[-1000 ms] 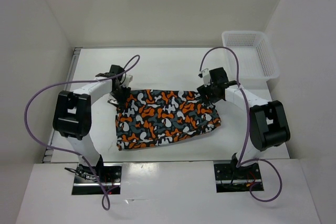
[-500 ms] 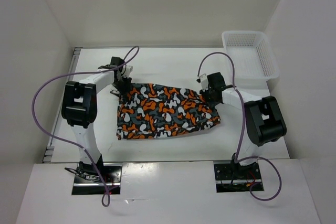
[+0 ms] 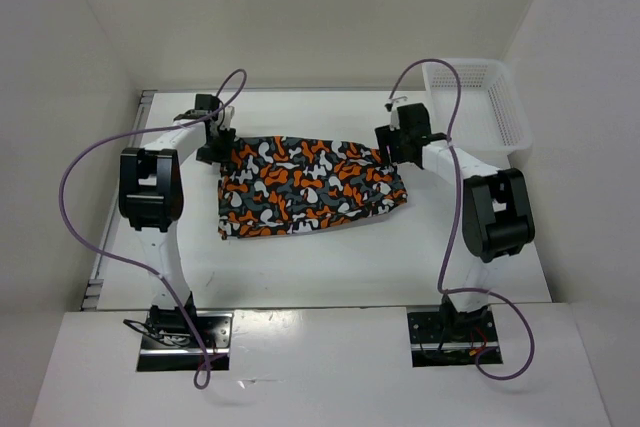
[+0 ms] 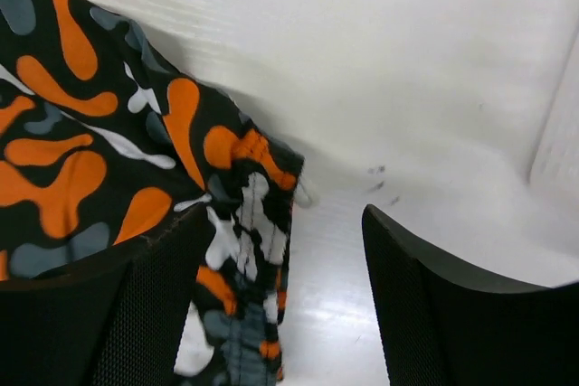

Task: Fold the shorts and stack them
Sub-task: Fold the shorts

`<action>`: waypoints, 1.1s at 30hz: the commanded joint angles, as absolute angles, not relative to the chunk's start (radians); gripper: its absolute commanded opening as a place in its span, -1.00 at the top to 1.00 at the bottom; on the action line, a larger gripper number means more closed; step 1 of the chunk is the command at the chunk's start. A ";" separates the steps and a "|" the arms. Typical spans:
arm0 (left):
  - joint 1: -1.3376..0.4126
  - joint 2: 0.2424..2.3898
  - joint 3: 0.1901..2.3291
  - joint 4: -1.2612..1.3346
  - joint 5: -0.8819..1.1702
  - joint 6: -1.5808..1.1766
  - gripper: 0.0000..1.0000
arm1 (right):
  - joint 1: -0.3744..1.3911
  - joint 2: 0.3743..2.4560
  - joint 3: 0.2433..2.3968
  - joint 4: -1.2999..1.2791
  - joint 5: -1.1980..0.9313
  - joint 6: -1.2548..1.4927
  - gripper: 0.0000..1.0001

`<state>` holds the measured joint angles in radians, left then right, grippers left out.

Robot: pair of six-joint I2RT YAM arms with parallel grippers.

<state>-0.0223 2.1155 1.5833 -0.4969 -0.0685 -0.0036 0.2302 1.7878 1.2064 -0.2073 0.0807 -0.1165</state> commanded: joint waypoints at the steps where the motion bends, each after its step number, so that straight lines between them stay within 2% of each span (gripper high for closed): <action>1: -0.031 2.011 1.528 -0.520 -0.071 0.000 -0.17 | 0.178 1.657 1.198 -0.296 -0.047 0.141 -0.48; 4: -0.031 1.954 1.477 -0.557 -0.061 0.000 -0.17 | 0.178 1.608 1.097 -0.305 -0.129 0.216 -0.48; 8: -0.043 1.873 1.401 -0.557 -0.061 0.000 -0.19 | 0.146 1.586 0.967 -0.314 -0.104 0.242 -0.48; 14: -0.063 1.853 1.335 -0.589 -0.034 0.000 -0.22 | 0.121 1.595 0.896 -0.275 -0.156 0.238 -0.46; 26: -0.072 1.844 1.312 -0.580 -0.063 0.000 -0.24 | 0.143 1.689 0.904 -0.258 -0.150 0.224 -0.07; 27: -0.072 1.844 1.312 -0.580 -0.063 0.000 -0.26 | 0.143 1.698 0.904 -0.267 -0.150 0.224 -0.02; 31: -0.072 1.855 1.312 -0.580 -0.063 0.000 -0.26 | 0.143 1.698 0.913 -0.267 -0.150 0.224 0.69; 32: -0.072 1.855 1.312 -0.580 -0.063 0.000 -0.26 | 0.143 1.698 0.913 -0.258 -0.150 0.213 0.93; 33: -0.072 1.855 1.312 -0.580 -0.063 0.000 -0.26 | 0.143 1.689 0.902 -0.258 -0.150 0.187 0.97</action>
